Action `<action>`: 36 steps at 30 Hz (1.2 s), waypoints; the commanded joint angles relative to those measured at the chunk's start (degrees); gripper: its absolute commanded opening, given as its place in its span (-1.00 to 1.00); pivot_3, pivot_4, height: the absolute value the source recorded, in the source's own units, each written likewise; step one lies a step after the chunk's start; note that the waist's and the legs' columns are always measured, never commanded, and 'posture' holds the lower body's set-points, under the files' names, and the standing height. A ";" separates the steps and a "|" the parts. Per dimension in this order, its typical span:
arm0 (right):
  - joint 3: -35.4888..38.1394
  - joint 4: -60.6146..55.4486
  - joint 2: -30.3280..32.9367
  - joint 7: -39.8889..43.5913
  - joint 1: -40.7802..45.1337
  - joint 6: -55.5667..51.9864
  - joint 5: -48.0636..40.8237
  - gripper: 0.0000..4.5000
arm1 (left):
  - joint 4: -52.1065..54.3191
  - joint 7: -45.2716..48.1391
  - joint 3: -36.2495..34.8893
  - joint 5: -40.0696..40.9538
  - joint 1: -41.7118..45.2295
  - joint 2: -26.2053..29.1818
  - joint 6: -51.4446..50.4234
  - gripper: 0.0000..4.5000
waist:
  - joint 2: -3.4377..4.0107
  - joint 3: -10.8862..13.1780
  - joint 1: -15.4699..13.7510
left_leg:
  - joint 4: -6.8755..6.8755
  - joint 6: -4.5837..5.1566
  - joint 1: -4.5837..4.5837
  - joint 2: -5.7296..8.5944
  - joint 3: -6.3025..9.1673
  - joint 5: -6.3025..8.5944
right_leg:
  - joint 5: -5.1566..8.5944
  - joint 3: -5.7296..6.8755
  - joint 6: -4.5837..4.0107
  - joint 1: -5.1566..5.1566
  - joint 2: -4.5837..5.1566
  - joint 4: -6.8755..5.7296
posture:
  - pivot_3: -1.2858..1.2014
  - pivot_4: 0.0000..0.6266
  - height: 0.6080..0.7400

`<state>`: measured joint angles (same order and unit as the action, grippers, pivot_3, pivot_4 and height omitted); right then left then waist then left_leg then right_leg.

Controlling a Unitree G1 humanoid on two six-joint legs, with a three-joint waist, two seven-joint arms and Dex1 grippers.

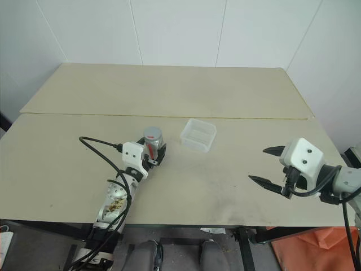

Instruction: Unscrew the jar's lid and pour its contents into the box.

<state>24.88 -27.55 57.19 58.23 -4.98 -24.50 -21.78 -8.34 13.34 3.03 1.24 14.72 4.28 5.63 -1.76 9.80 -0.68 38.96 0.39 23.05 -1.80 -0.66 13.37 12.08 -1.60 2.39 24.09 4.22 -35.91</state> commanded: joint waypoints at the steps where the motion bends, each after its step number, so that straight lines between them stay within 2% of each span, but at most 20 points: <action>1: 0.42 -0.65 -0.25 -0.86 0.56 1.63 0.34 1.00 | -0.55 -0.27 0.65 -0.45 0.27 -0.39 2.17 0.19 | 0.00 0.00 -0.01 | 0.00 0.00 0.00 0.00 0.00 0.00 | 0.00 0.00 0.00 -0.01 0.00 0.00 | 0.03 -0.52 1.00; 3: -0.04 -1.35 -0.62 -1.20 1.42 1.04 -0.58 1.00 | -0.76 -0.17 0.82 -0.27 0.12 -0.61 2.47 -0.10 | 0.00 0.00 0.02 | 0.01 0.00 -0.01 0.00 -0.01 0.00 | 0.00 -0.01 0.03 -0.01 0.00 0.00 | 0.03 -0.52 1.00; 4: -0.29 -1.73 -0.83 -1.38 1.84 0.67 -1.12 1.00 | -0.79 -0.09 0.92 -0.23 0.02 -0.64 2.71 -0.13 | 0.00 0.00 0.03 | 0.00 0.00 -0.01 0.00 -0.01 0.00 | 0.00 -0.01 0.03 -0.02 0.00 0.00 | 0.03 -0.52 1.00; 10: -5.28 -6.48 -5.16 -6.64 9.42 -4.73 -6.78 1.00 | 2.64 3.24 2.03 0.41 0.00 1.20 2.72 -0.13 | 0.00 0.00 0.10 | 0.00 -0.01 -0.02 -0.03 -0.01 0.00 | 0.04 -0.06 0.09 0.02 -0.06 -0.01 | 0.03 -0.52 1.00; 13: -13.83 -10.44 -14.66 -16.43 20.16 -10.01 -9.88 1.00 | 8.35 11.16 3.97 3.48 -0.11 5.18 0.62 -0.13 | -0.04 0.01 0.87 | 0.00 -0.07 0.02 -0.15 -0.01 -0.04 | -0.04 -0.12 0.00 0.09 -0.20 0.01 | 0.03 -0.52 1.00; 15: -20.63 -10.40 -20.96 -21.86 25.15 -11.17 -6.65 1.00 | 9.82 14.95 5.42 3.16 0.08 8.01 1.75 -0.13 | -0.01 0.00 1.07 | -0.04 -0.10 0.02 -0.14 0.02 -0.06 | -0.06 -0.18 -0.03 0.15 -0.26 -0.04 | 0.03 -0.52 1.00; 18: -27.15 -8.61 -28.73 -28.95 29.90 -13.78 -3.81 1.00 | 10.47 15.65 5.95 2.87 0.46 8.81 2.36 -0.13 | 0.02 -0.01 1.02 | -0.06 -0.10 -0.04 -0.20 0.06 -0.06 | -0.12 -0.18 -0.15 0.15 -0.37 -0.07 | 0.03 -0.52 1.00; 21: -31.57 -7.87 -32.52 -31.79 31.33 -12.71 -0.29 1.00 | 11.08 15.42 6.04 3.65 0.46 8.06 1.17 -0.13 | 0.02 -0.01 0.75 | -0.04 -0.10 0.04 -0.18 0.05 -0.07 | -0.29 -0.18 -0.43 0.16 -0.31 -0.02 | 0.03 -0.52 1.00; 36: -36.05 -3.78 -39.68 -35.06 29.52 -7.57 5.86 1.00 | 14.50 14.69 7.29 4.75 -0.59 4.05 -2.24 -0.13 | 0.02 -0.02 1.41 | -0.06 -0.10 0.05 -0.18 0.04 -0.07 | -0.28 -0.18 -0.37 0.20 -0.32 -0.03 | 0.03 -0.52 1.00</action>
<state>-11.60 -30.12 18.25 23.55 24.36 -34.42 -16.35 3.30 28.15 10.13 4.91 14.20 8.62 3.22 -1.74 9.78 0.73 38.90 0.29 23.09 -1.98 -0.61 13.30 11.81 -1.78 2.02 24.29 3.89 -35.94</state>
